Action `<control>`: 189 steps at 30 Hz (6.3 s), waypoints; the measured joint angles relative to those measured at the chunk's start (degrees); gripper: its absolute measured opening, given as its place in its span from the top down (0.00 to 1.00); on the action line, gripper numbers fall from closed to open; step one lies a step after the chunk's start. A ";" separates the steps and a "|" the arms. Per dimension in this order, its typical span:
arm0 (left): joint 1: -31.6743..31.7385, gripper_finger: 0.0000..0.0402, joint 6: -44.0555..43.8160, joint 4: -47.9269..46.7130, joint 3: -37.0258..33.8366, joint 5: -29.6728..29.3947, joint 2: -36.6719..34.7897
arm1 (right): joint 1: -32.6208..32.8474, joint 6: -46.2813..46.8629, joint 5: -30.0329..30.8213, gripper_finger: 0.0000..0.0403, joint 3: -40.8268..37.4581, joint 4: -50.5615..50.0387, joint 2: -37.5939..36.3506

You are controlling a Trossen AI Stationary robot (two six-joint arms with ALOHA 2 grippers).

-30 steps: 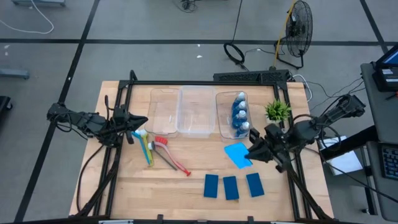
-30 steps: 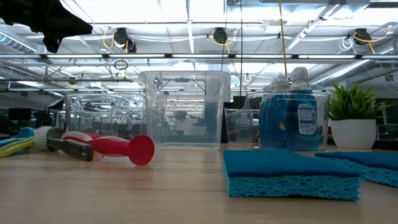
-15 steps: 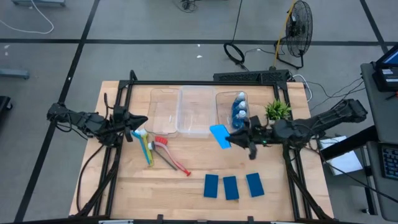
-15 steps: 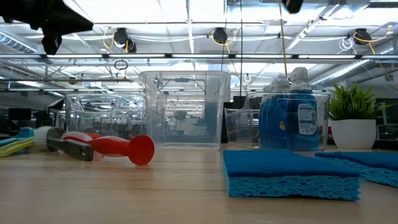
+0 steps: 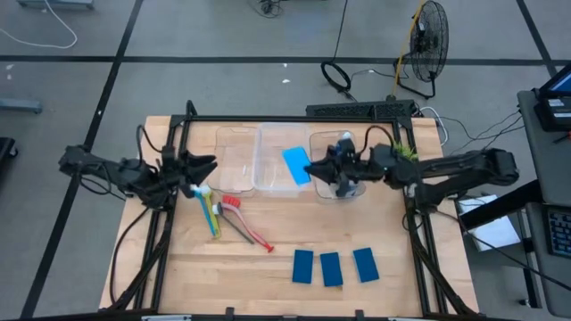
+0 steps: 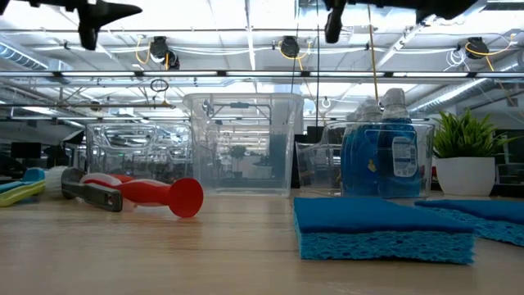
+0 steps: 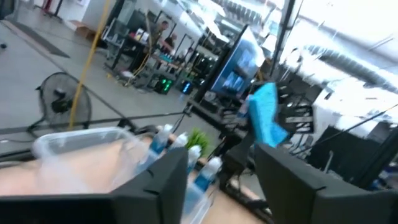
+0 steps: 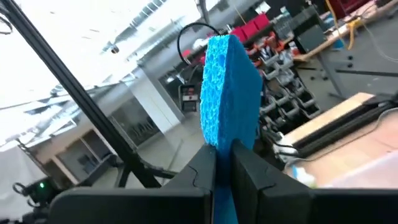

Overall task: Pick & Place Kitchen Sink Supplies
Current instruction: Put the blue sponge into the left transparent bin

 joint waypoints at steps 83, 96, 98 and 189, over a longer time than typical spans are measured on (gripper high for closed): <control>21.01 0.29 -9.29 34.71 19.15 45.53 51.79 | -2.26 6.20 -7.87 0.95 0.00 9.99 4.23; 20.99 0.29 -9.31 35.09 19.17 42.09 52.12 | -2.26 5.84 -6.16 0.95 0.00 7.61 4.26; 21.01 0.30 -9.33 34.81 19.58 41.97 52.16 | -2.26 5.84 -6.11 0.95 0.00 7.53 4.26; 38.64 0.98 -16.44 -89.24 56.03 25.21 48.26 | -8.36 -0.22 -30.34 0.54 -25.64 16.19 -26.66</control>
